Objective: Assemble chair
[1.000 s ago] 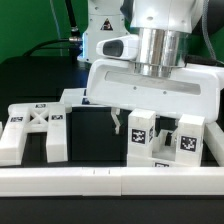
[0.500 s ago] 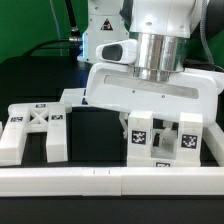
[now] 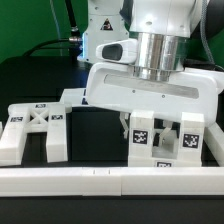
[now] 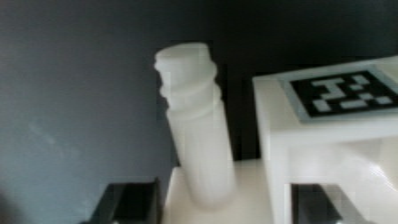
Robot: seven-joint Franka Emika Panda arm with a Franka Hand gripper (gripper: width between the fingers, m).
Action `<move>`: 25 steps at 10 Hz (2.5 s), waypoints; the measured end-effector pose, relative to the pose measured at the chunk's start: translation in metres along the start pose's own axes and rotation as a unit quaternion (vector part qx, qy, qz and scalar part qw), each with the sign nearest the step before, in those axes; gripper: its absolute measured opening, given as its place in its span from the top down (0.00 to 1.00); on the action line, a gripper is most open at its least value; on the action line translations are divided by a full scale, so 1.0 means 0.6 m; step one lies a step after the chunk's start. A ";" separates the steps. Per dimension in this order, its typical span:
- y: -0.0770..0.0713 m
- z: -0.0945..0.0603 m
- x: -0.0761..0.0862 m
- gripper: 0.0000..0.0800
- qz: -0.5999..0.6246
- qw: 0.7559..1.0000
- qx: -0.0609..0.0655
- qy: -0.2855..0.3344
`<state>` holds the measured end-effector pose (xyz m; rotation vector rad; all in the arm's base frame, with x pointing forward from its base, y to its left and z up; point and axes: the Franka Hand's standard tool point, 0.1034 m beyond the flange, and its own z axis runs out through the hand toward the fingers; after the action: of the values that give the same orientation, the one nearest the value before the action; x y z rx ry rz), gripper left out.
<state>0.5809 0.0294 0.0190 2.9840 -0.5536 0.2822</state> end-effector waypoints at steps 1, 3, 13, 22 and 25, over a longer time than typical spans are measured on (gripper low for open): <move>-0.001 -0.008 0.002 0.59 0.000 1.000 0.001 -0.003; -0.001 -0.034 0.012 0.59 0.000 1.000 0.007 -0.009; 0.051 -0.093 0.020 0.59 -0.019 0.981 -0.020 -0.191; 0.120 -0.095 -0.007 0.59 -0.033 0.880 -0.044 -0.471; 0.150 -0.083 -0.021 0.59 -0.019 0.819 -0.068 -0.569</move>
Offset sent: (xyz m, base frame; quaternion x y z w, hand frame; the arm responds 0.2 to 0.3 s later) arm 0.0025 -0.0044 0.0350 0.0115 -0.0269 -0.0118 0.9995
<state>0.5284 -0.0435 0.0707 2.6767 -0.5120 -1.5488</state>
